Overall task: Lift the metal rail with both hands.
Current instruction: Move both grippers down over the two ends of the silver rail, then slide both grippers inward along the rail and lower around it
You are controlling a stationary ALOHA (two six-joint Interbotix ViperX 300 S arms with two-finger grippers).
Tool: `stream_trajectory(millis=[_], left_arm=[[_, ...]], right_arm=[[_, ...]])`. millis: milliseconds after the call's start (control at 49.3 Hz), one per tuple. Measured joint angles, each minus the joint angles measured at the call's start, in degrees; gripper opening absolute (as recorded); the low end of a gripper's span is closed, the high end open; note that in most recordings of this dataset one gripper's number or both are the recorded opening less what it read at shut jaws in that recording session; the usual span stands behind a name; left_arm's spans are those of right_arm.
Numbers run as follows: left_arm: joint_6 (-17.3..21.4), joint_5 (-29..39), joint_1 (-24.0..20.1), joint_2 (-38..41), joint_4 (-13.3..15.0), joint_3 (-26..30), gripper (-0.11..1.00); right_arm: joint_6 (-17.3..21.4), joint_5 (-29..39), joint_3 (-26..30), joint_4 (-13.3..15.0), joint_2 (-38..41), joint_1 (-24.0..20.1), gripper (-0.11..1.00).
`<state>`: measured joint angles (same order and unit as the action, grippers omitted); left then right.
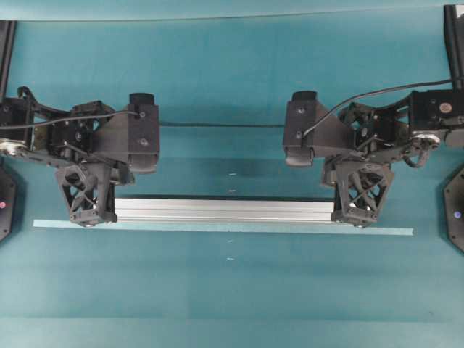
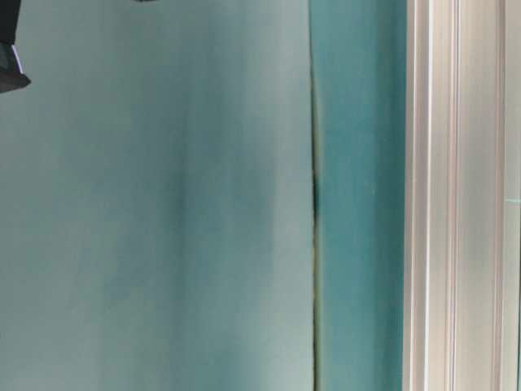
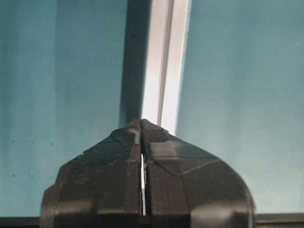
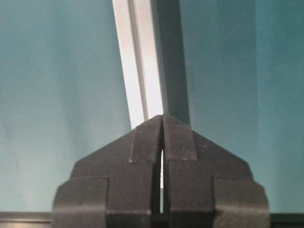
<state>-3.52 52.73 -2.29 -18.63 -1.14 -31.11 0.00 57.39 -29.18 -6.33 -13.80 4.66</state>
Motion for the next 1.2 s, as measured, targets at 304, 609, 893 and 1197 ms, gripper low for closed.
stream_trajectory(millis=[304, 609, 893, 1197], left_arm=[[0.2, -0.7, 0.1, 0.0, 0.1, -0.4, 0.08], [-0.1, -0.9, 1.8, 0.0, 0.0, -1.8, 0.90], [-0.1, -3.9, 2.4, 1.0, 0.0, -3.6, 0.98], [-0.1, -6.2, 2.5, 3.5, 0.0, -5.0, 0.98]], right_arm=[[-0.1, 0.0, 0.0, -0.1, 1.3, 0.1, 0.19], [-3.3, -3.0, -1.2, 1.1, 1.4, -0.9, 0.96], [-4.5, -5.0, -2.5, 1.6, 1.6, -1.5, 1.00], [-4.6, -5.6, -4.3, 1.6, 3.0, -1.5, 1.00]])
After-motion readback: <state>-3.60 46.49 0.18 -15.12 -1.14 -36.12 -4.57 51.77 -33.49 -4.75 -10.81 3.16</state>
